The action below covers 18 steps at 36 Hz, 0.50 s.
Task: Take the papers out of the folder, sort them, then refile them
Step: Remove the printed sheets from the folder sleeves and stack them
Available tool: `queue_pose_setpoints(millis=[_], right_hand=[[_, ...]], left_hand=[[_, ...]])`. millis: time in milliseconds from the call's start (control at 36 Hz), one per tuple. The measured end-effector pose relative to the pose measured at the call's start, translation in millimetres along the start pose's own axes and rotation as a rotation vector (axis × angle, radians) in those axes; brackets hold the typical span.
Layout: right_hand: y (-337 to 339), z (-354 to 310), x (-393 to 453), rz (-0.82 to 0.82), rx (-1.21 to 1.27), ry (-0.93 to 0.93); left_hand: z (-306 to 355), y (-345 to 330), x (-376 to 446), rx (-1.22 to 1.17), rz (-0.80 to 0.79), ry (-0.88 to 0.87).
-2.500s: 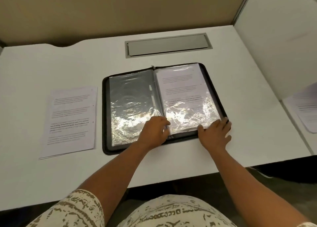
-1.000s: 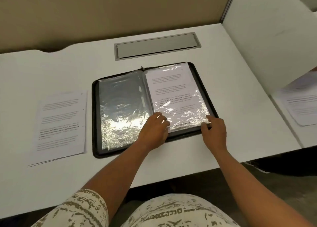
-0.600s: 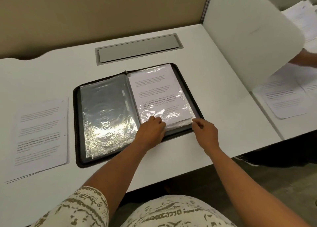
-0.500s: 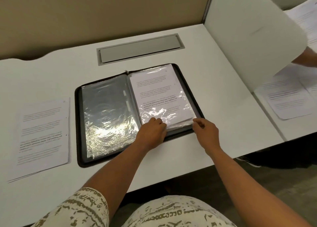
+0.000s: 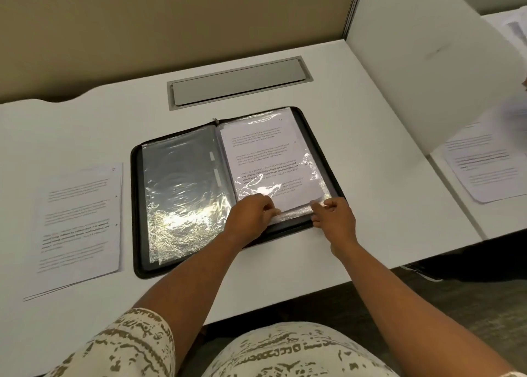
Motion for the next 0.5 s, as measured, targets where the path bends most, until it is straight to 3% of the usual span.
queue_pose_setpoints(millis=[250,500], right_hand=[[-9.3,11.9,6.7,0.114,-0.068,-0.094],[-23.8,7.0,5.0,0.212,0.069,-0.165]], left_hand=[[3.7,3.2,-5.2,-0.003,0.064,-0.022],[2.2,7.1,-9.5,-0.026,0.077,-0.043]])
Point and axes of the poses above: each hand's wrist, its own x-axis towards the middle knuckle, its own y-axis out of the back of the hand, z = x × y, the point moved 7 cm from there along x, towards the middle knuckle, and after that the axes turned 8 degrees about y, right-handed, at the moved point
